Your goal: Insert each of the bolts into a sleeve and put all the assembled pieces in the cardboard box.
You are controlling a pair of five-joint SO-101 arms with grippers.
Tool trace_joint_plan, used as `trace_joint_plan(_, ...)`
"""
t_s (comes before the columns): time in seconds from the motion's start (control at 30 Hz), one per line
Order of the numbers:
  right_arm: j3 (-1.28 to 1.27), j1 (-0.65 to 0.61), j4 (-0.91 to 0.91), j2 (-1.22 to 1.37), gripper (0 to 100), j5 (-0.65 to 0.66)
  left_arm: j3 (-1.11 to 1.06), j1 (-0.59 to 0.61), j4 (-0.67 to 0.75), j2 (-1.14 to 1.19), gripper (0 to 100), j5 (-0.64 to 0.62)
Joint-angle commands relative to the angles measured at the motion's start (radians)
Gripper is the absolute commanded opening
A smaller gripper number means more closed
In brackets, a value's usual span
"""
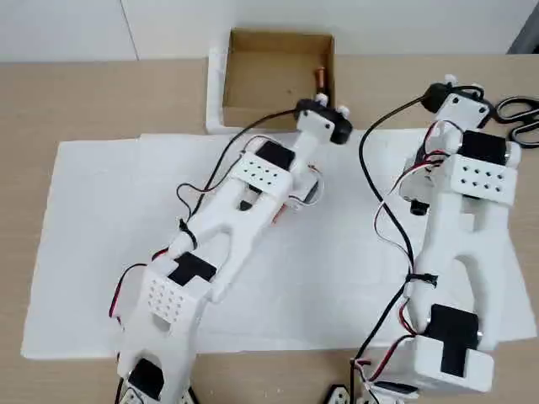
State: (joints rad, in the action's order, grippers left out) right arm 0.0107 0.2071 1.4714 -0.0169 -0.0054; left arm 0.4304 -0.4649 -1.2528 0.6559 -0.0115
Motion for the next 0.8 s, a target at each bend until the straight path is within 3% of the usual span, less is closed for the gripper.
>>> trace_joint_plan(0.0,0.051,0.004,-0.013,-0.051,0.3,0.011,0.137,-0.003,-0.101,-0.015,1,-0.002)
trace_joint_plan(0.53,0.049,-0.019,-0.004,-0.053,0.3,0.012,0.607,0.006,-0.496,-0.015,1,-0.002)
trace_joint_plan(0.77,0.054,-0.067,0.021,-0.061,0.3,0.012,0.711,0.066,-0.502,-0.023,1,-0.003)
